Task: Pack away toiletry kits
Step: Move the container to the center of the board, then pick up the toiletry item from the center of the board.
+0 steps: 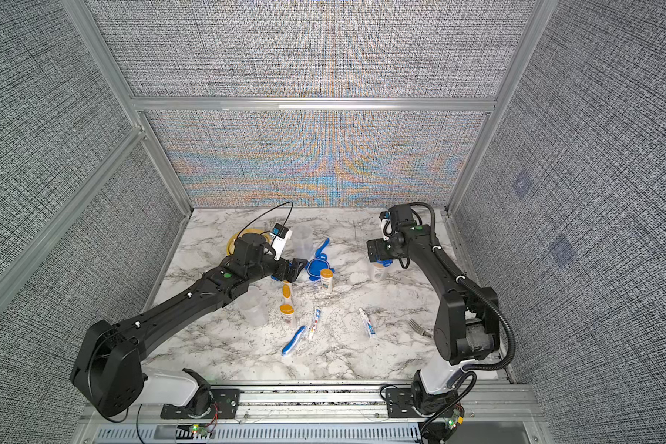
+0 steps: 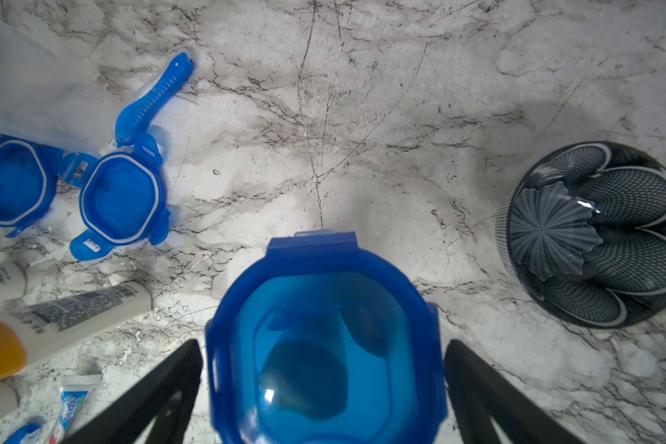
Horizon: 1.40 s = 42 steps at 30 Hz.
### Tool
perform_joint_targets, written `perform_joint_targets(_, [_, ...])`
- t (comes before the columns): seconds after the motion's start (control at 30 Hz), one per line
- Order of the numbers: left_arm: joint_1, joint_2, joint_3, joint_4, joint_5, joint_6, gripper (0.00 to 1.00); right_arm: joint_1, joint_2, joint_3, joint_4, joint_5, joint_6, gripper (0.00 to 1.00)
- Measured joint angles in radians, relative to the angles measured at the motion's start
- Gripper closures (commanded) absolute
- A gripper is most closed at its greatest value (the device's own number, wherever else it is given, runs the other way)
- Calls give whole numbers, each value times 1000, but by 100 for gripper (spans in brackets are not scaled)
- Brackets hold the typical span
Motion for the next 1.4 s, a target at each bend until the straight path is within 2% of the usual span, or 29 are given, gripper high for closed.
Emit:
perform_joint_targets(0.17, [0, -30, -5, -2, -5, -6, 3, 30, -159, -32, 35, 35, 8, 2])
perform_joint_targets(0.33, [11, -85, -14, -46, -31, -41, 3, 148, -259, -82, 73, -59, -120, 22])
perform_joint_targets(0.4, [21, -109, -12, -96, -56, -65, 5, 202, -240, -82, 69, -130, -193, 30])
perform_joint_targets(0.53, [53, -156, -14, -199, -104, -107, 7, 257, -160, -56, 35, -261, -308, 37])
perform_joint_targets(0.6, [67, -188, -29, -244, -124, -129, 9, 281, -101, -34, 14, -308, -349, 43])
perform_joint_targets(0.67, [72, -214, -39, -290, -151, -153, 11, 298, -47, -4, 1, -330, -376, 45])
perform_joint_targets(0.9, [86, -255, -70, -370, -219, -209, 11, 323, 113, 121, -48, -343, -455, 45])
perform_joint_targets(1.13, [93, -241, -83, -337, -228, -208, 11, 341, 210, 175, -104, -334, -509, 50])
perform_joint_targets(1.33, [94, -203, -66, -288, -199, -193, 11, 360, 262, 200, -134, -295, -520, 60])
perform_joint_targets(1.4, [95, -197, -61, -274, -192, -185, 11, 365, 277, 211, -144, -275, -522, 68])
